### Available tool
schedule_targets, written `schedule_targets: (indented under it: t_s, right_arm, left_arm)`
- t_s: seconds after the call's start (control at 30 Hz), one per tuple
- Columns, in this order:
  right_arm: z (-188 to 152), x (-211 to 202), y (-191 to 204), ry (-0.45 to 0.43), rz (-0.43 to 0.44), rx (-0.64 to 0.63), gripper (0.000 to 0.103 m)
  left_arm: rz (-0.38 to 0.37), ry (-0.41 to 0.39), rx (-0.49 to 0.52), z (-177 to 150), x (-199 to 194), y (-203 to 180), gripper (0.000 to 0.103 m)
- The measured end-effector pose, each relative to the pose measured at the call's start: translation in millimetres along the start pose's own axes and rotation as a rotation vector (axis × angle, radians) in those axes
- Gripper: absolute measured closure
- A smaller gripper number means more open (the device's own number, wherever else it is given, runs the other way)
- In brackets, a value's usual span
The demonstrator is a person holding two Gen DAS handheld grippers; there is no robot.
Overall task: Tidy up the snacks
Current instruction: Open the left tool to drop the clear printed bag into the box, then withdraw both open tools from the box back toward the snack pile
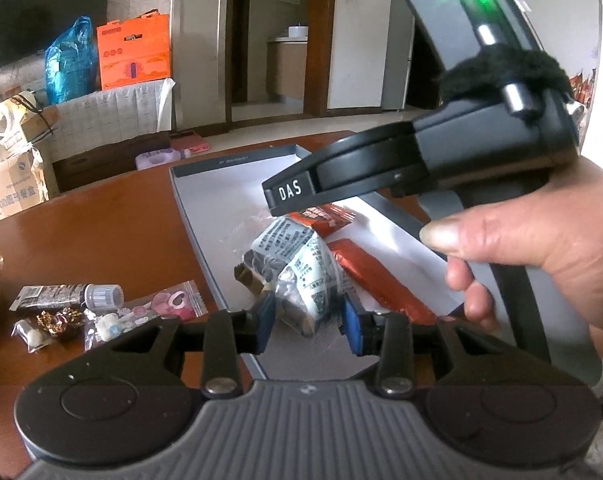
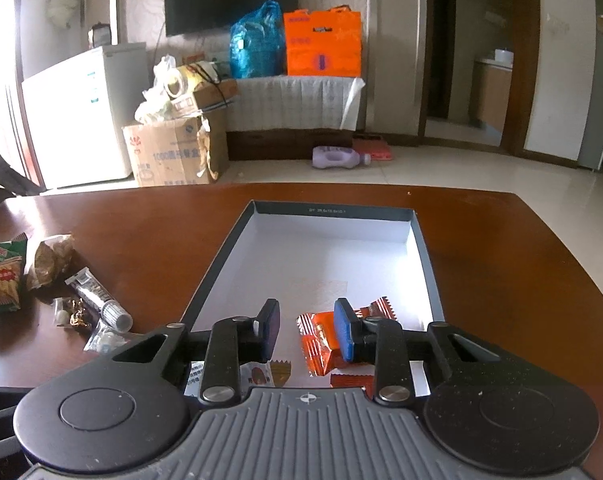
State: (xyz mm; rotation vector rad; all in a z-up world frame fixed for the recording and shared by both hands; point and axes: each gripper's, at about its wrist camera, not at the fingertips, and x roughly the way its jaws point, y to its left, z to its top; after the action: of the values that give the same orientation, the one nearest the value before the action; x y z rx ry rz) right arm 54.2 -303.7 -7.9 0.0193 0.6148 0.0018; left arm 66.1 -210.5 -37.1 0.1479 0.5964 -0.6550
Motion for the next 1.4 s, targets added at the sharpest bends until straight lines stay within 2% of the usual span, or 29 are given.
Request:
schedule_targets:
  t_s: [0.23,0.4,0.47,0.53,0.6,0.73,0.8,0.87,0.93,1.2,1.4]
  right_arm:
    - [1.1,-3.8,-0.9,-0.009,0.000,0.013,0.071]
    - [-0.5,-6.4,0.1,-0.007,0.000,0.008,0.071]
    - [-0.9,-9.3,0.0,-0.009,0.001,0.010,0.071]
    - [-2.0,-13.0,0.7,-0.015,-0.004,0.011,0.071]
    - [-2.5,-16.9,0.3,-0.022,-0.004,0.018,0.070]
    - [-3.6,-21.4,1.5,-0.024,-0.006,0.025,0.066]
    - [-5.5,-23.5,2.1,-0.026,-0.017,0.028,0.059]
    - [-6.9,-25.8,3.2,-0.028,-0.027,0.028,0.047]
    - [-8.6,-28.6,3.3,-0.031,-0.035,0.031,0.042]
    - [-6.9,-41.2,6.8,-0.055,-0.023,0.058,0.041]
    - [-4.3,-50.9,11.1,-0.093,-0.007,0.111,0.031]
  left_arm:
    - [-0.015,-0.024,0.015,-1.6,-6.7,-2.8,0.061]
    - [-0.010,-0.029,0.003,-2.2,-10.2,-2.5,0.061]
    - [0.000,-0.035,-0.004,-1.1,-11.4,-2.4,0.049]
    - [0.023,-0.060,-0.002,-2.5,-15.3,-5.5,0.023]
    - [0.036,-0.090,0.006,-1.6,-19.6,-6.1,0.018]
    - [0.024,-0.087,0.005,-0.8,-21.1,-4.9,0.017]
    - [0.026,-0.082,0.010,-1.1,-21.3,-5.4,0.017]
    - [0.023,-0.081,0.012,-2.5,-22.3,-4.6,0.017]
    - [0.019,-0.086,0.014,-2.6,-24.5,-4.5,0.016]
    - [0.006,-0.113,0.019,-1.9,-36.3,-1.4,0.014]
    - [0.010,-0.135,0.007,-1.8,-50.3,9.1,0.014]
